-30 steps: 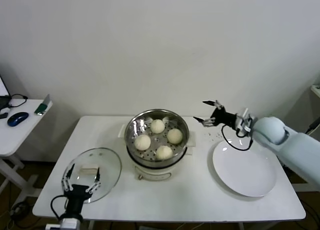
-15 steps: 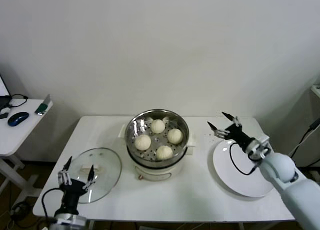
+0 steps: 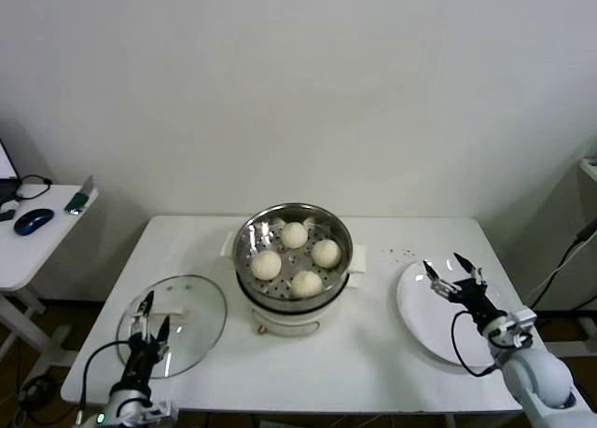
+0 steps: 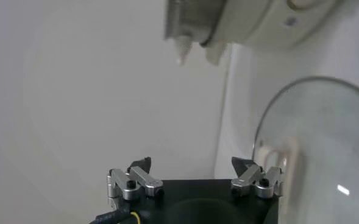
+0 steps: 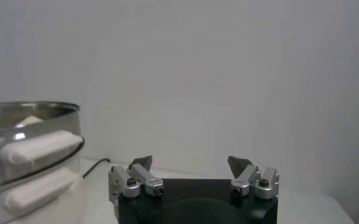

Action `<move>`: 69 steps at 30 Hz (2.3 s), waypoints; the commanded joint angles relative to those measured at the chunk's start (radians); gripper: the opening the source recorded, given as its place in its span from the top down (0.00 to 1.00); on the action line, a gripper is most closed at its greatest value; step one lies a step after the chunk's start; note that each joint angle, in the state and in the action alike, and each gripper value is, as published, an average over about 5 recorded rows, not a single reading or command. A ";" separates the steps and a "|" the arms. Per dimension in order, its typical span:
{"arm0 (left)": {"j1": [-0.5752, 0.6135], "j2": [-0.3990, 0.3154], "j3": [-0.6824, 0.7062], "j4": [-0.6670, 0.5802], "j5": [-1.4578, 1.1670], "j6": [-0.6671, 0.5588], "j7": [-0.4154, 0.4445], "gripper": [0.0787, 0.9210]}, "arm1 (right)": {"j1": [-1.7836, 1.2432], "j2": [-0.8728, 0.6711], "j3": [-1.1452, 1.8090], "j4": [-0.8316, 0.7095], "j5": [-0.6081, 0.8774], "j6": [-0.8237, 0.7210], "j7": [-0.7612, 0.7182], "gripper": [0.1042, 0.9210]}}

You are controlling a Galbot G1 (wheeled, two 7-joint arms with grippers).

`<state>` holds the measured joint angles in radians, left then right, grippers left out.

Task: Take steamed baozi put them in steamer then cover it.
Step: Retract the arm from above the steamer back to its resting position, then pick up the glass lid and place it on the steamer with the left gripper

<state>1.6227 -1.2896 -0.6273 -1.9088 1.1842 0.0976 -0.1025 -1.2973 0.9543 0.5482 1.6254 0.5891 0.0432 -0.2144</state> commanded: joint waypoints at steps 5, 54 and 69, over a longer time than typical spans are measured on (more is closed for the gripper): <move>-0.136 0.003 0.028 0.263 0.204 0.017 -0.088 0.12 | -0.109 0.089 0.098 -0.011 -0.048 0.015 0.003 0.12; -0.272 0.016 0.087 0.392 0.111 0.007 -0.194 0.70 | -0.147 0.166 0.080 -0.043 -0.217 0.071 -0.040 0.12; -0.097 0.119 0.075 -0.017 0.073 0.278 -0.109 0.92 | -0.087 0.150 0.065 -0.087 -0.233 0.076 -0.019 0.12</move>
<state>1.4118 -1.2357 -0.5434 -1.6352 1.2722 0.1795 -0.2704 -1.4119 1.1091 0.6184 1.5536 0.3645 0.1187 -0.2403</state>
